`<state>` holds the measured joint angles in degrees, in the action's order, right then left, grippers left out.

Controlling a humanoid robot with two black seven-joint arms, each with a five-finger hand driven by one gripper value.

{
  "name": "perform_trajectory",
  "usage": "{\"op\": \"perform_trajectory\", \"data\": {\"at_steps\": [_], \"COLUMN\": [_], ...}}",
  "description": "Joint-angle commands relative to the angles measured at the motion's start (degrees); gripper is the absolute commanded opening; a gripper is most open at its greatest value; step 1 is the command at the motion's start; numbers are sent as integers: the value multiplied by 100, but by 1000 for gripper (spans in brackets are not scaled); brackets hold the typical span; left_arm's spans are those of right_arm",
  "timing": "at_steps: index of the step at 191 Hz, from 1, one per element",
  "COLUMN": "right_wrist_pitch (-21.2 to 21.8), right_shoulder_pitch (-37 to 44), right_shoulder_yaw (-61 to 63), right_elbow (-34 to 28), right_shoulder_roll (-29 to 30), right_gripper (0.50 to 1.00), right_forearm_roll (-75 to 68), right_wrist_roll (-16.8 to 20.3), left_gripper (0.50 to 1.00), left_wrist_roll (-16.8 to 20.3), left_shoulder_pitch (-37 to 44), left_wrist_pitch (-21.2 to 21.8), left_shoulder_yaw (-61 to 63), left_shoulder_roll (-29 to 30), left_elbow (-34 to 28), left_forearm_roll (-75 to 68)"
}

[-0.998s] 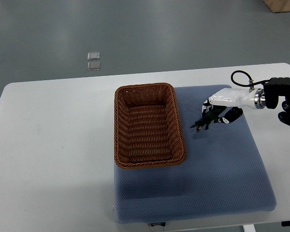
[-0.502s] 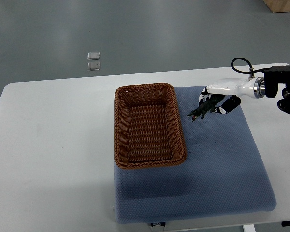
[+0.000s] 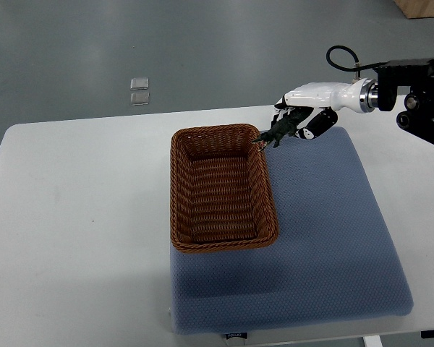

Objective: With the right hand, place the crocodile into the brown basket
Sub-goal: 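Lower the toy into the brown basket and open the right hand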

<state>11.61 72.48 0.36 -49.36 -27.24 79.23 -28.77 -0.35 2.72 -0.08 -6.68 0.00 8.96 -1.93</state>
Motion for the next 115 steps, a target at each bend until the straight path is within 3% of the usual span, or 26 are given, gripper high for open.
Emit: {"op": "perform_trajectory", "data": {"at_steps": [1, 38, 71, 76, 89, 102, 115], "right_wrist_pitch": [69, 61, -89, -133, -194, -273, -326], "right_shoulder_pitch": [117, -14, -463, -550, -700, -796, -814], "right_shoulder_yaw": [69, 351, 351, 351, 351, 351, 359], "right_elbow": [-3, -12, 102, 128, 146, 146, 146], "right_shoulder_roll": [369, 1203, 1520, 1538, 1538, 1529, 1520], "right_gripper": [500, 500, 504, 564, 613, 731, 819], "right_forearm_roll": [-101, -92, -65, -65, -74, -65, -74], "right_wrist_roll": [21, 47, 135, 205, 285, 293, 293], "left_gripper": [1000, 1000, 1000, 1000, 1000, 1000, 1000], "left_wrist_roll": [0, 0, 0, 0, 0, 0, 0], "left_shoulder_pitch": [0, 0, 0, 0, 0, 0, 0], "left_wrist_pitch": [0, 0, 0, 0, 0, 0, 0], "left_shoulder_yaw": [0, 0, 0, 0, 0, 0, 0], "left_shoulder_roll": [0, 0, 0, 0, 0, 0, 0], "left_elbow": [0, 0, 0, 0, 0, 0, 0], "left_forearm_roll": [0, 0, 0, 0, 0, 0, 0]}}
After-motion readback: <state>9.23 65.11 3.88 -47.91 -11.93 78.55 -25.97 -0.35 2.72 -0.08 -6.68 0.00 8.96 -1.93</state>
